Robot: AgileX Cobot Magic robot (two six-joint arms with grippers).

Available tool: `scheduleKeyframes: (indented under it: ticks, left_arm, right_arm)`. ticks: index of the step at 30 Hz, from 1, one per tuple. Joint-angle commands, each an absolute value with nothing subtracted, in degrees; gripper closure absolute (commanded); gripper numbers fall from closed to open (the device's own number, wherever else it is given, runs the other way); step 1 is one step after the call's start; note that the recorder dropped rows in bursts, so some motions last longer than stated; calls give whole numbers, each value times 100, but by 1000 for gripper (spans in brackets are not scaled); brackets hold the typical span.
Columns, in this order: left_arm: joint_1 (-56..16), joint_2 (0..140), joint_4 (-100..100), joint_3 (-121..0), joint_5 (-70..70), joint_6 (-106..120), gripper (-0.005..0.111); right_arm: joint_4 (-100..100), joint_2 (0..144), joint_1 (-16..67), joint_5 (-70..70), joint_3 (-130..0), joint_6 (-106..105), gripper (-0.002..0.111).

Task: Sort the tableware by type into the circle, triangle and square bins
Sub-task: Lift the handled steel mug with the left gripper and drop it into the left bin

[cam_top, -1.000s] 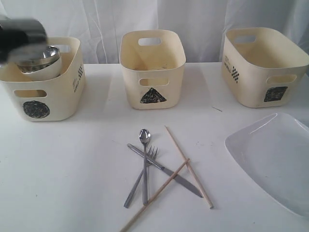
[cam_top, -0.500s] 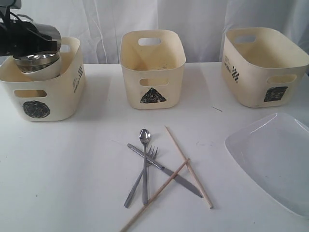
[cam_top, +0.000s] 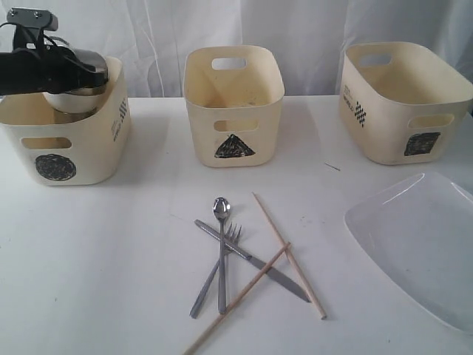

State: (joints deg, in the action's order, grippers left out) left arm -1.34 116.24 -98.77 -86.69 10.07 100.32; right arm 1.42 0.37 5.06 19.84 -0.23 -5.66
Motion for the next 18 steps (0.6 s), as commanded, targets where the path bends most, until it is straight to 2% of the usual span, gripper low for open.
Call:
scheduleKeyframes:
  ticks: [1,3,5,7,13,18]
  left_arm:
    - [-128,11582,-9976,-8904,1020,10045,78]
    - [-128,11571,-9976,-8938,1124,9980,61]
    - [-128,11531,-9976,-8938,1248,9830,50]
    - [-128,11439,-9976,-8938,1416,9719,44]
    - [-128,10328,-9602,-8938,1304,9720,42]
    - [-128,9500,-9232,-8816,-102,9720,42]
  right_arm:
    - [156,0,513,1961,0,-551,108]
    - [156,0,513,1961,0,-551,108]
    - [156,0,513,1961,0,-551,108]
    - [156,0,513,1961,0,-551,108]
    - [156,0,513,1961,0,-551,108]
    - [156,0,513,1961,0,-551,108]
